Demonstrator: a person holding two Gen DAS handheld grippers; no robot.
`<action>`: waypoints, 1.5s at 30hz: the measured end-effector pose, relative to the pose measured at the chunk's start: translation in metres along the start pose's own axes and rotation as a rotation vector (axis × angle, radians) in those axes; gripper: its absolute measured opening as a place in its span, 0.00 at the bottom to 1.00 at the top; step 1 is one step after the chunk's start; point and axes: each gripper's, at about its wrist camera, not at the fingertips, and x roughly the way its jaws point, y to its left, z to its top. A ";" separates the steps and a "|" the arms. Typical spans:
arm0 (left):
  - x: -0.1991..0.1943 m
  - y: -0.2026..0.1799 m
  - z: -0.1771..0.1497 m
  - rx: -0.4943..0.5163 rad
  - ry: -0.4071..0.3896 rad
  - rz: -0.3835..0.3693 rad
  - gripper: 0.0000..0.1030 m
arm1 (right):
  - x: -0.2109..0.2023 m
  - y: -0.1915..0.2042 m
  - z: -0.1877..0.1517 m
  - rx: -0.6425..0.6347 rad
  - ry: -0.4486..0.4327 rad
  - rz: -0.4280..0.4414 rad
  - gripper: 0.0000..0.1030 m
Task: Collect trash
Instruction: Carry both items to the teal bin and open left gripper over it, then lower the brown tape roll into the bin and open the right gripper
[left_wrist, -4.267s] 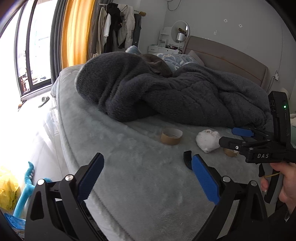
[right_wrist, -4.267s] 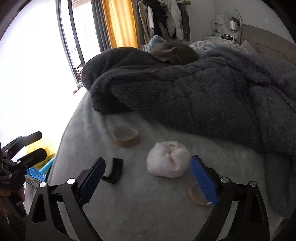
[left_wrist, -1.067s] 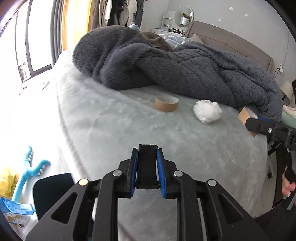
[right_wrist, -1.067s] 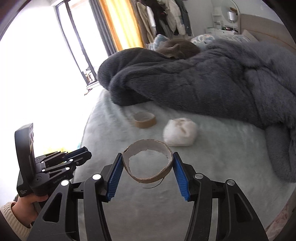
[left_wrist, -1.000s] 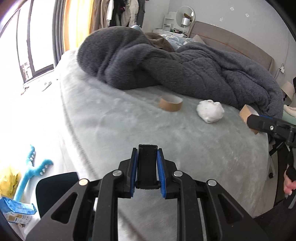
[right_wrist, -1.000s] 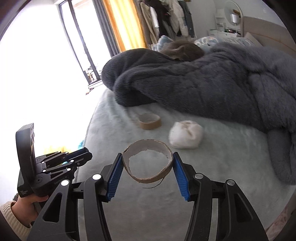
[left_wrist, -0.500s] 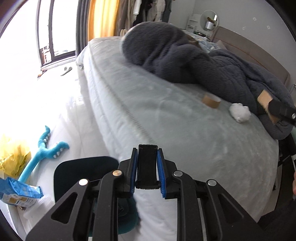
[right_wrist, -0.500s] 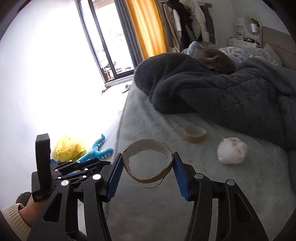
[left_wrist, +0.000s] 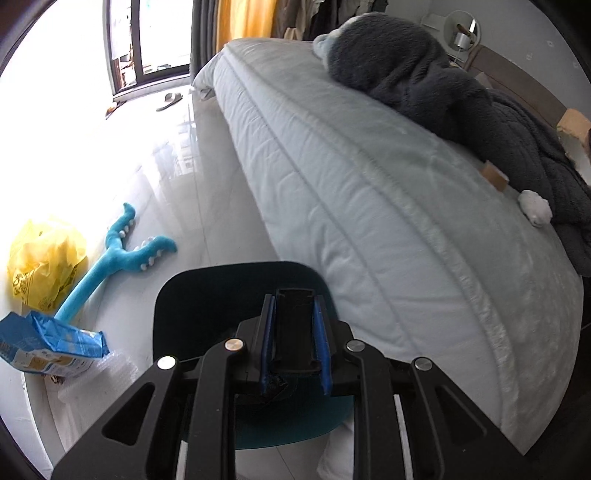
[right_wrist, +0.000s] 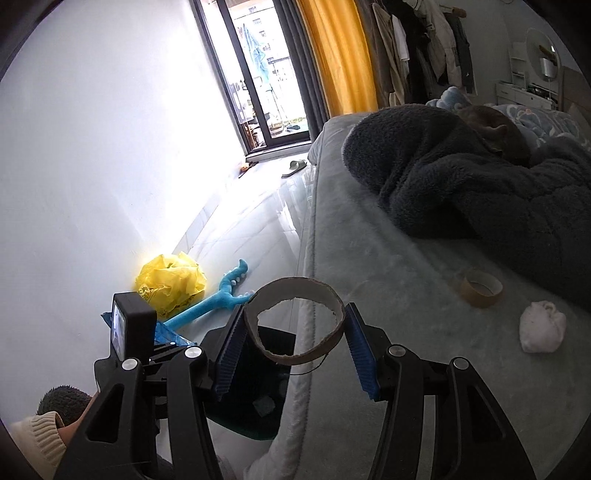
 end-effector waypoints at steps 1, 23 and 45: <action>0.001 0.005 -0.002 -0.009 0.006 0.002 0.22 | 0.004 0.005 0.000 -0.004 0.004 0.006 0.53; 0.048 0.075 -0.039 -0.124 0.220 0.004 0.22 | 0.075 0.067 -0.009 -0.082 0.128 0.057 0.53; 0.001 0.137 -0.045 -0.214 0.105 0.024 0.76 | 0.159 0.099 -0.042 -0.094 0.318 0.033 0.53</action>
